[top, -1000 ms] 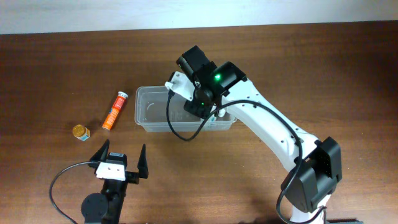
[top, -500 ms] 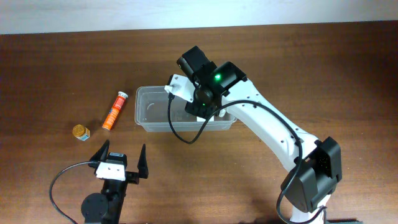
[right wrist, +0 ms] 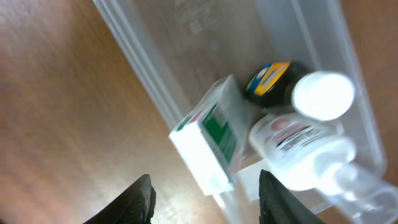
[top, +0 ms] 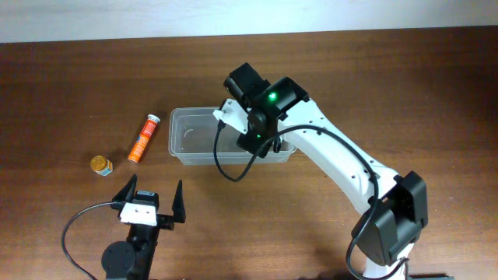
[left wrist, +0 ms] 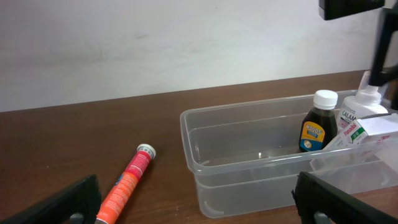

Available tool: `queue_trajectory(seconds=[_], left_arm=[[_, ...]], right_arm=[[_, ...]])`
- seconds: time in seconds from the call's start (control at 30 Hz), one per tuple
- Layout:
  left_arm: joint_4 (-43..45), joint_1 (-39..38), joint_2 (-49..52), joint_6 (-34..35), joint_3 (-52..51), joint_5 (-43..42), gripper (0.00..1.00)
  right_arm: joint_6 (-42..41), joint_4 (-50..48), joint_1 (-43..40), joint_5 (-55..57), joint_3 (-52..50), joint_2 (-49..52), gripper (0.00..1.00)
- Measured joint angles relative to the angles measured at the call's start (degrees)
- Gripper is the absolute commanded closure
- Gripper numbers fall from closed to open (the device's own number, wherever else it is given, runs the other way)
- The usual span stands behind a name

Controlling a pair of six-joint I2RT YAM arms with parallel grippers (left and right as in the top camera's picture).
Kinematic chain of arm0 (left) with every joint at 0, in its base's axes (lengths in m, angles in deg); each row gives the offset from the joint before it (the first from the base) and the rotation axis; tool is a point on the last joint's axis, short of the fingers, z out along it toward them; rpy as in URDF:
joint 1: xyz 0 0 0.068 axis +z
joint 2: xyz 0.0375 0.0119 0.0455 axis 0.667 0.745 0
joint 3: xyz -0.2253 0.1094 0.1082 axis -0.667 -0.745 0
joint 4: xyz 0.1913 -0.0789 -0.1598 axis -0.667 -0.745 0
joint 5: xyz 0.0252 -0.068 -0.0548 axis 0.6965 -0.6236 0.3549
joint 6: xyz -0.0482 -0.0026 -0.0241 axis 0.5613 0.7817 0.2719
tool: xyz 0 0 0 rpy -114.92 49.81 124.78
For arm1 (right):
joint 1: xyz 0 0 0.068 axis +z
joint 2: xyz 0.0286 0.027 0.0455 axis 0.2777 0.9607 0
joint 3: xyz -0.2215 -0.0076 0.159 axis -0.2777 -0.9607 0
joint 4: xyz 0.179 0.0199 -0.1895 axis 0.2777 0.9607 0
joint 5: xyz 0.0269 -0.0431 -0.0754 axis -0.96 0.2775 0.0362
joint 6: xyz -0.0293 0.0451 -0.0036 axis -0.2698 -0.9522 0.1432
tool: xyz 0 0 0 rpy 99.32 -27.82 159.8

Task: Pack container
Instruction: 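Carry the medicine box into the container and lower it flat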

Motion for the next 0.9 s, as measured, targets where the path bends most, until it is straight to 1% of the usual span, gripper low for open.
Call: queue_trajectory(seconds=[0.07, 0.27, 0.6, 0.73, 0.9], left_arm=[[0.0, 0.0, 0.0, 0.0, 0.0, 0.0, 0.01], [0.0, 0.0, 0.0, 0.0, 0.0, 0.0, 0.01], [0.0, 0.0, 0.0, 0.0, 0.0, 0.0, 0.01], [0.0, 0.0, 0.0, 0.0, 0.0, 0.0, 0.0], [0.0, 0.0, 0.0, 0.0, 0.0, 0.0, 0.01]], right_arm=[[-2.1, 0.9, 0.0, -0.8, 0.0, 0.0, 0.59], [-8.9, 1.5, 0.0, -3.7, 0.0, 0.0, 0.63], [-20.8, 1.4, -0.7, -4.7, -0.3, 0.0, 0.65], [-25.0, 1.2, -2.7, -4.7, -3.3, 0.0, 0.65], [-27.3, 0.3, -4.9, -4.7, -6.6, 0.0, 0.65]])
